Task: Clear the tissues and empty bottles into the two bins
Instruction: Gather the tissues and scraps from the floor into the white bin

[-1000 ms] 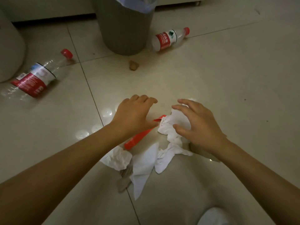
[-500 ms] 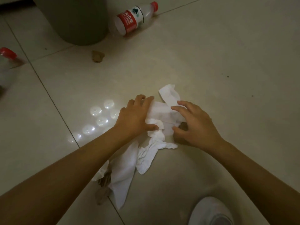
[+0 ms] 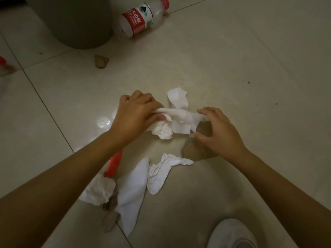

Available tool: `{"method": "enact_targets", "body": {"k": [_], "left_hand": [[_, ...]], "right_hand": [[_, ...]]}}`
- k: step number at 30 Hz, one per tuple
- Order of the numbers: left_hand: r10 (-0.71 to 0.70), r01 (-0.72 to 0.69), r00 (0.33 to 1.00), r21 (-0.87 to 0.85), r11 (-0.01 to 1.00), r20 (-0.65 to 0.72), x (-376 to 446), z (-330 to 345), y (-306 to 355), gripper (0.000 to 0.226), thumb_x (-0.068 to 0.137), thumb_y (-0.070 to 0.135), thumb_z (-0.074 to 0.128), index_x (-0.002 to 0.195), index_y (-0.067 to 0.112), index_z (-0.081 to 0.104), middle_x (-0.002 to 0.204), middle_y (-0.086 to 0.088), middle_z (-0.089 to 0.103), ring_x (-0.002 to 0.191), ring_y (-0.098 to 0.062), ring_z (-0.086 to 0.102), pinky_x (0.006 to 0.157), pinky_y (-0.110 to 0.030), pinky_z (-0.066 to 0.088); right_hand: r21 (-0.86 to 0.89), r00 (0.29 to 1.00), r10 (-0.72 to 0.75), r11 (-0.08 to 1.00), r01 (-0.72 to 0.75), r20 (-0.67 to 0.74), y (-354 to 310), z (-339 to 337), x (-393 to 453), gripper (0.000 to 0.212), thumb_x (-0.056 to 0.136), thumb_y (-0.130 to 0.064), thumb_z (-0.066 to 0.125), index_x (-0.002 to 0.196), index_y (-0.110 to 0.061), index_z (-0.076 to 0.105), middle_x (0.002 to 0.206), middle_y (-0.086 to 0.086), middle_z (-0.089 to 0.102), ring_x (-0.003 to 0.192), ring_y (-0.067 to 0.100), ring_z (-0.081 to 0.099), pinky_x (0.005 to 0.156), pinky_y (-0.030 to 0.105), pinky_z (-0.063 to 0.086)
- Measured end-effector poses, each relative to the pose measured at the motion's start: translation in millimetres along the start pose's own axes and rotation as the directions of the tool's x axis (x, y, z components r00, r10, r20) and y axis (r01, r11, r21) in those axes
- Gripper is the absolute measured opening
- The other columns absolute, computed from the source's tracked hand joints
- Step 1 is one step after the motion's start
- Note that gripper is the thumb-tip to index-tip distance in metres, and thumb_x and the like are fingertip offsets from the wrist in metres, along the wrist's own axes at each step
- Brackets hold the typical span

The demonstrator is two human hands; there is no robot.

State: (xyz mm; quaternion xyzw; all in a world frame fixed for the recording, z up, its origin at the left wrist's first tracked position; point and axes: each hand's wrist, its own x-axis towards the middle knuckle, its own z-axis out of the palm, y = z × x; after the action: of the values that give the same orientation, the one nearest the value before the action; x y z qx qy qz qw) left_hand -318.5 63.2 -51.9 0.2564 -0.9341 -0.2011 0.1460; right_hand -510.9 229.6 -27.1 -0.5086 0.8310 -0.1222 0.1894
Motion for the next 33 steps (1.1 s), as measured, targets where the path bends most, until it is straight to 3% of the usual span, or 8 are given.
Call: {"method": "enact_targets", "body": {"k": [7,13,16,20,23,26,29,33], "left_hand": [[-0.026,0.023,0.999,-0.117,0.993,-0.026,-19,-38,-35,0.041,0.087,0.051,0.045,0.106,0.024,0.070,0.100,0.005,0.063,0.097,-0.015,0.045,0.081,-0.036,0.027],[-0.198,0.169,0.975,-0.239,0.956,-0.103,-32,-58,-62,0.039,0.088,0.047,0.051,0.108,0.019,0.070,0.093,0.011,0.059,0.092,-0.017,0.047,0.078,-0.036,0.036],[-0.291,0.246,0.950,-0.307,0.920,-0.111,-37,-58,-63,0.023,0.089,0.035,0.060,0.107,0.022,0.069,0.090,0.011,0.059,0.092,-0.014,0.042,0.078,-0.023,0.033],[-0.301,0.260,0.951,-0.343,0.902,-0.070,-37,-50,-56,0.031,0.086,0.049,0.053,0.103,0.029,0.069,0.087,0.015,0.059,0.091,-0.014,0.045,0.078,-0.021,0.032],[-0.236,0.212,0.971,-0.321,0.923,-0.039,-36,-43,-51,0.044,0.084,0.055,0.046,0.102,0.024,0.071,0.088,0.013,0.060,0.089,-0.012,0.044,0.076,-0.020,0.031],[-0.198,0.181,0.980,-0.320,0.930,-0.021,-36,-39,-47,0.043,0.084,0.055,0.046,0.101,0.025,0.071,0.087,0.014,0.059,0.087,-0.011,0.044,0.077,-0.021,0.034],[-0.219,0.199,0.976,-0.351,0.915,-0.018,-35,-33,-44,0.043,0.083,0.056,0.047,0.100,0.026,0.072,0.087,0.014,0.060,0.088,-0.011,0.044,0.077,-0.023,0.035],[-0.235,0.216,0.972,-0.388,0.896,-0.002,-32,-22,-31,0.045,0.082,0.058,0.044,0.100,0.027,0.071,0.086,0.013,0.061,0.086,-0.009,0.044,0.074,-0.017,0.034]], "right_hand": [[0.084,0.979,-0.007,0.996,-0.010,0.204,-13,18,17,0.093,0.073,-0.044,0.075,0.146,-0.035,0.018,0.151,-0.007,0.022,0.126,0.023,0.043,0.096,0.040,0.043],[-0.270,0.919,-0.126,0.933,0.238,0.375,-19,3,47,0.126,0.061,-0.039,0.085,0.148,-0.041,-0.006,0.158,-0.009,-0.012,0.143,0.024,0.013,0.107,0.045,0.031],[-0.392,0.894,-0.180,0.850,0.351,0.410,-23,-4,62,0.125,0.066,-0.030,0.083,0.146,-0.042,-0.012,0.158,-0.007,-0.016,0.145,0.025,0.004,0.114,0.049,0.021],[-0.371,0.853,-0.121,0.863,0.343,0.508,-33,5,71,0.115,0.072,-0.028,0.079,0.145,-0.049,-0.007,0.157,-0.007,-0.019,0.146,0.025,-0.001,0.114,0.055,0.015],[-0.352,0.862,-0.107,0.883,0.311,0.495,-37,14,76,0.102,0.074,-0.028,0.078,0.147,-0.044,0.009,0.158,0.000,0.005,0.139,0.029,0.020,0.104,0.043,0.035],[-0.287,0.893,-0.199,0.899,0.331,0.404,-43,16,75,0.062,0.083,-0.024,0.066,0.139,-0.031,0.041,0.127,0.007,0.044,0.109,0.026,0.048,0.077,0.032,0.043],[-0.294,0.863,-0.260,0.864,0.408,0.434,-44,10,69,0.028,0.088,-0.020,0.056,0.115,-0.017,0.062,0.102,0.006,0.055,0.088,0.023,0.054,0.065,0.030,0.039],[-0.213,0.899,-0.356,0.887,0.411,0.254,-28,2,59,0.014,0.083,-0.014,0.060,0.094,-0.010,0.067,0.085,0.005,0.060,0.084,0.024,0.052,0.064,0.035,0.041]]}}
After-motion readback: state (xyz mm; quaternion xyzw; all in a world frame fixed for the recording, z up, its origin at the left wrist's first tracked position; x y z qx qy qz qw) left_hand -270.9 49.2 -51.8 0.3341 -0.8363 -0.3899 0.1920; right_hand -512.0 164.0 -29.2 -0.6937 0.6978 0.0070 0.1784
